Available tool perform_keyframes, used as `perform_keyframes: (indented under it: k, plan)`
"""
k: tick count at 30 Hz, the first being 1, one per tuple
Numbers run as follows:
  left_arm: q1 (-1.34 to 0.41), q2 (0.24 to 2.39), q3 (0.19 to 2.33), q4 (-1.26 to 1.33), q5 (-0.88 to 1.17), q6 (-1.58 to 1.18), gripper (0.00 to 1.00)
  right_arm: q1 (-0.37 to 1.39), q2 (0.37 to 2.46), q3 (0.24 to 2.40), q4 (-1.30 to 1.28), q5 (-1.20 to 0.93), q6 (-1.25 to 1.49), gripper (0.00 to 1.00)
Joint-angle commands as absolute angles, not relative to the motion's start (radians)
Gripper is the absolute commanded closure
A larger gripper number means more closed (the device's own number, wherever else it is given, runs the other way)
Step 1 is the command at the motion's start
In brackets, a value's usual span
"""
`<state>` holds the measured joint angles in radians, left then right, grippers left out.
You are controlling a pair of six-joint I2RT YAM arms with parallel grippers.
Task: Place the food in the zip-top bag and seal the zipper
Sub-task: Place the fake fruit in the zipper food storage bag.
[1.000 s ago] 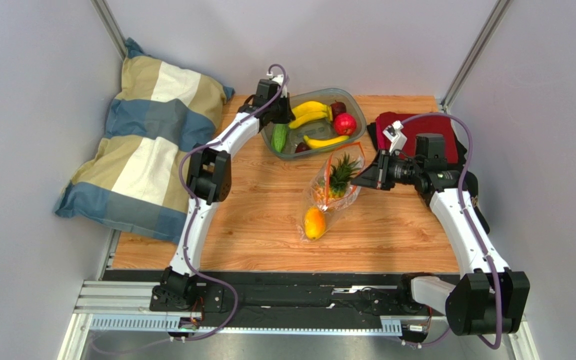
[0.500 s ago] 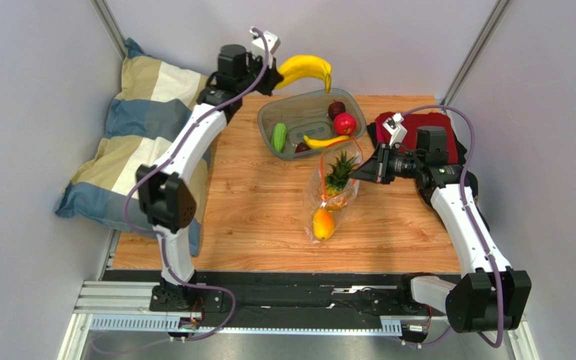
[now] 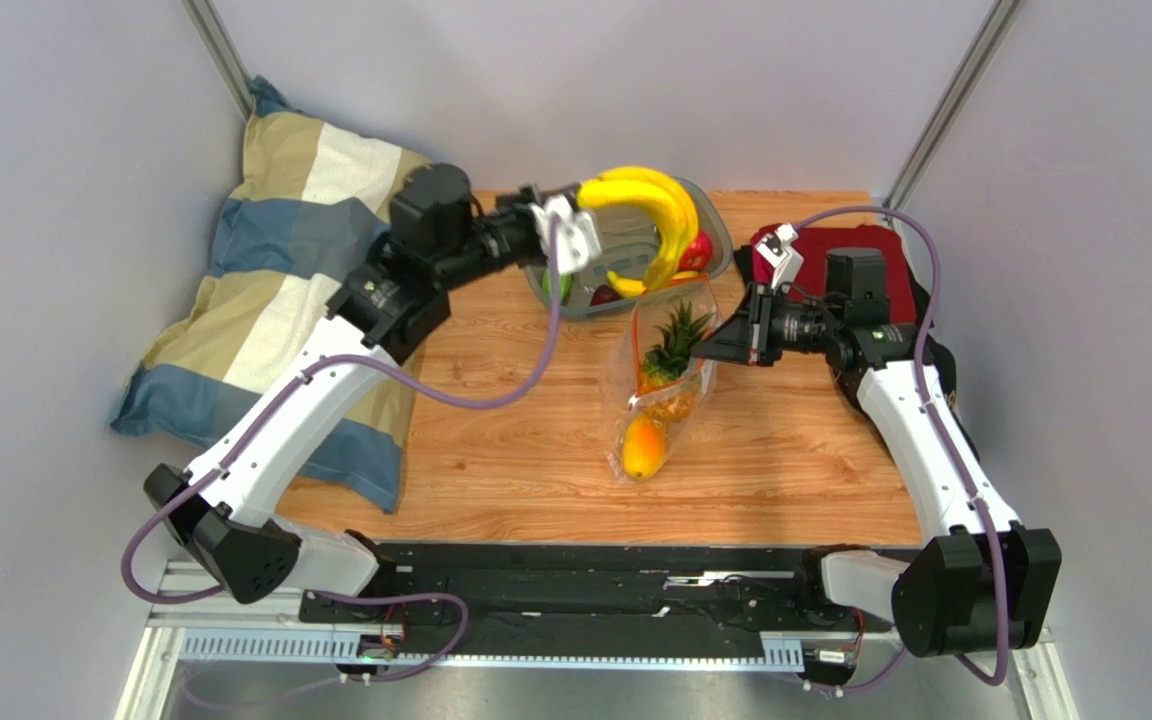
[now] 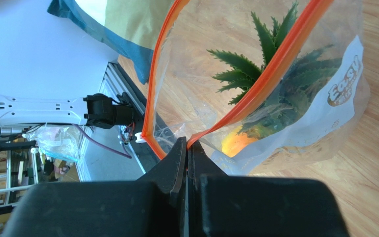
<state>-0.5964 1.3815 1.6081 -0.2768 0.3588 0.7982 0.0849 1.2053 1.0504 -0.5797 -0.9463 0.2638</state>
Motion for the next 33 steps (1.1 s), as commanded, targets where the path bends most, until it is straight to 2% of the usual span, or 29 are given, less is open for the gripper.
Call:
perform_keyframes:
  k: [1, 5, 12, 22, 29, 33]
  plan:
    - [-0.713, 1.330, 1.497, -0.305, 0.218, 1.136, 1.00, 0.098, 1.190, 1.108, -0.552, -0.994, 0.255, 1.00]
    - [-0.785, 1.305, 1.421, -0.307, 0.149, 1.238, 1.00, 0.100, 1.177, 1.106, -0.557, -0.999, 0.253, 1.00]
    - [-0.828, 1.213, 1.258, -0.305, 0.187, 1.446, 1.00, 0.101, 1.166, 1.101, -0.563, -1.023, 0.216, 1.00]
    - [-0.833, 1.112, 1.209, -0.394, 0.423, 1.543, 1.00, 0.101, 1.178, 1.118, -0.572, -1.060, 0.132, 1.00]
    - [-0.851, 1.131, 1.218, -0.469, 0.531, 1.609, 1.00, 0.103, 1.204, 1.152, -0.601, -1.211, 0.003, 1.00]
    - [-0.859, 1.164, 1.213, -0.474, 0.590, 1.659, 1.00, 0.107, 1.235, 1.163, -0.684, -1.308, -0.170, 1.00]
